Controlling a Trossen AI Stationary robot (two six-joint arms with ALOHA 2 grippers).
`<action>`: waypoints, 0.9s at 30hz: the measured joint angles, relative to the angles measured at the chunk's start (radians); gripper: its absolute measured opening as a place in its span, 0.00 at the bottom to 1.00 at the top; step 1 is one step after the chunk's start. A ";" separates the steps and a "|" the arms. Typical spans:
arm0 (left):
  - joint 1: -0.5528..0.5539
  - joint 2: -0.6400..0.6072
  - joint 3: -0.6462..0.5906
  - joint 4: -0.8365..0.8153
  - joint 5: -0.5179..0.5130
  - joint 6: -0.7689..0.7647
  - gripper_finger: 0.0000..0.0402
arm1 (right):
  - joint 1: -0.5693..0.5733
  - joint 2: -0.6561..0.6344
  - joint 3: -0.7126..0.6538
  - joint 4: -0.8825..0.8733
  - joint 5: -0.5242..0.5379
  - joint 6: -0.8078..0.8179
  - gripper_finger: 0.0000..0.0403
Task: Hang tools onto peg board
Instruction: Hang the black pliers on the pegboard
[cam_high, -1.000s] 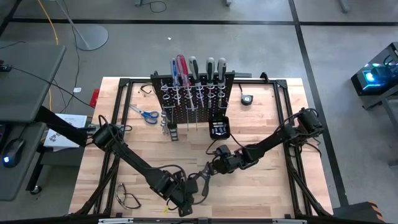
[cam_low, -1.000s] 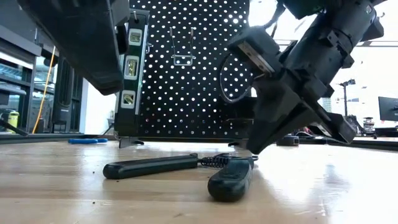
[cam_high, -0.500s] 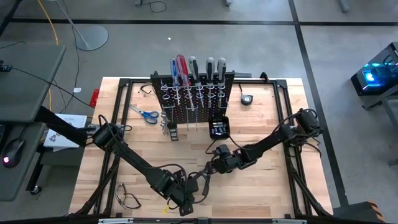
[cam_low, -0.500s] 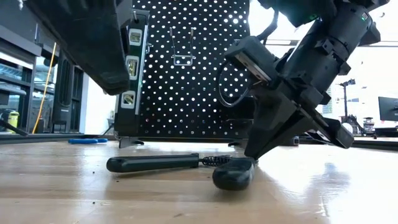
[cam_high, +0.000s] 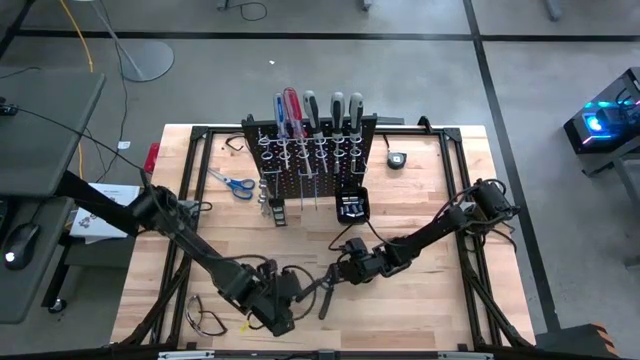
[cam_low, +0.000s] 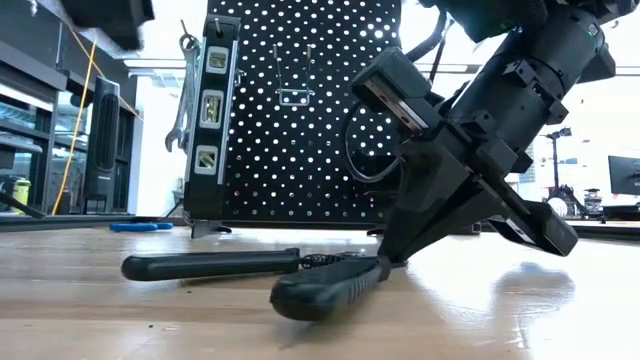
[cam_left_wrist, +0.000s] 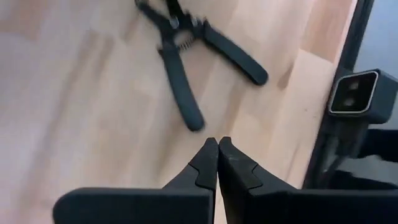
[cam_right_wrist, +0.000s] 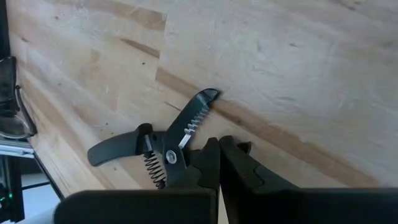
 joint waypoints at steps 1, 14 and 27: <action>-0.001 0.000 -0.023 0.031 0.018 -0.034 0.00 | -0.001 0.000 0.000 0.003 -0.003 0.000 0.00; 0.042 -0.001 -0.172 0.316 0.154 -0.173 0.15 | -0.009 0.001 -0.002 0.012 0.005 -0.003 0.00; 0.135 0.009 -0.174 0.263 0.197 0.199 0.66 | -0.009 0.002 -0.002 0.022 0.021 -0.035 0.00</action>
